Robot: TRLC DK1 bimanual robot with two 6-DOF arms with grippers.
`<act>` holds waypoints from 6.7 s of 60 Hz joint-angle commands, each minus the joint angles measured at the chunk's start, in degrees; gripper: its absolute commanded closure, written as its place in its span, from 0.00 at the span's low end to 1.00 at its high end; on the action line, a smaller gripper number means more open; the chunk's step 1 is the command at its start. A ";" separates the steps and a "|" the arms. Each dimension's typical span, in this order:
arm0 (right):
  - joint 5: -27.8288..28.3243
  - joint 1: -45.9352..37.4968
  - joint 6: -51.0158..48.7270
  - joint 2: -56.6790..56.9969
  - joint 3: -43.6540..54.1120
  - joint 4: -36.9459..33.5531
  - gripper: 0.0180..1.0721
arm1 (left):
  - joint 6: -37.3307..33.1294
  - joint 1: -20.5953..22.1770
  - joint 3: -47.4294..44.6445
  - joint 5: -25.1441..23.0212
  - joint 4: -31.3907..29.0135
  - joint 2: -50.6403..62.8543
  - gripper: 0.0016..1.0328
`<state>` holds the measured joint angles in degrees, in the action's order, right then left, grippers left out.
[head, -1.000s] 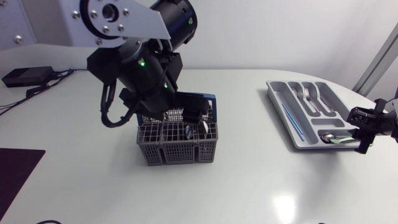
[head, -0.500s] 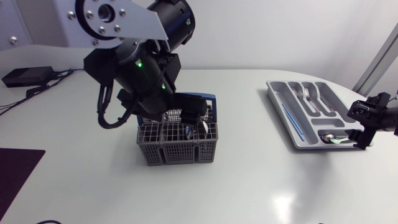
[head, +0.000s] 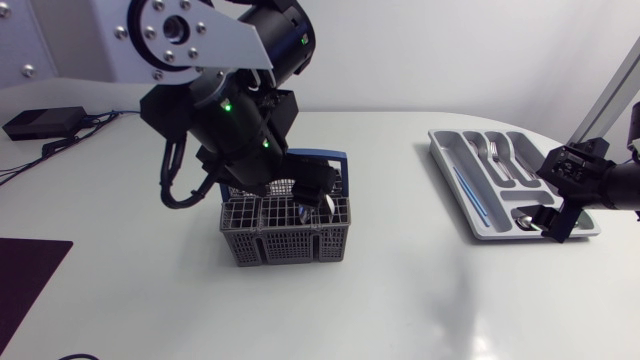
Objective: Unload the cutlery basket into the drawer organizer.
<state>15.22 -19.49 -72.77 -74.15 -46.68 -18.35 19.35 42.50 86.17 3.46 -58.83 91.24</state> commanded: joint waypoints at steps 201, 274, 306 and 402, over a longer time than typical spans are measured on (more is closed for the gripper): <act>-7.31 55.43 48.60 9.81 3.35 -9.51 0.09 | -15.05 -7.61 -6.81 -20.16 12.69 8.51 0.94; -8.28 57.72 49.66 12.27 3.43 -9.95 0.09 | -14.70 -9.89 -7.77 -23.85 12.77 -3.35 0.94; -6.79 57.19 49.66 18.95 2.99 -11.62 0.07 | -12.59 -5.76 -8.65 -24.38 12.42 -13.19 0.94; 11.14 58.60 52.47 12.36 -2.63 -6.79 0.71 | -11.44 5.75 -6.98 -26.40 8.55 -12.58 0.94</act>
<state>26.74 38.89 -22.17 -61.14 -47.94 -25.98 7.49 48.29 78.63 -22.28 -49.89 78.04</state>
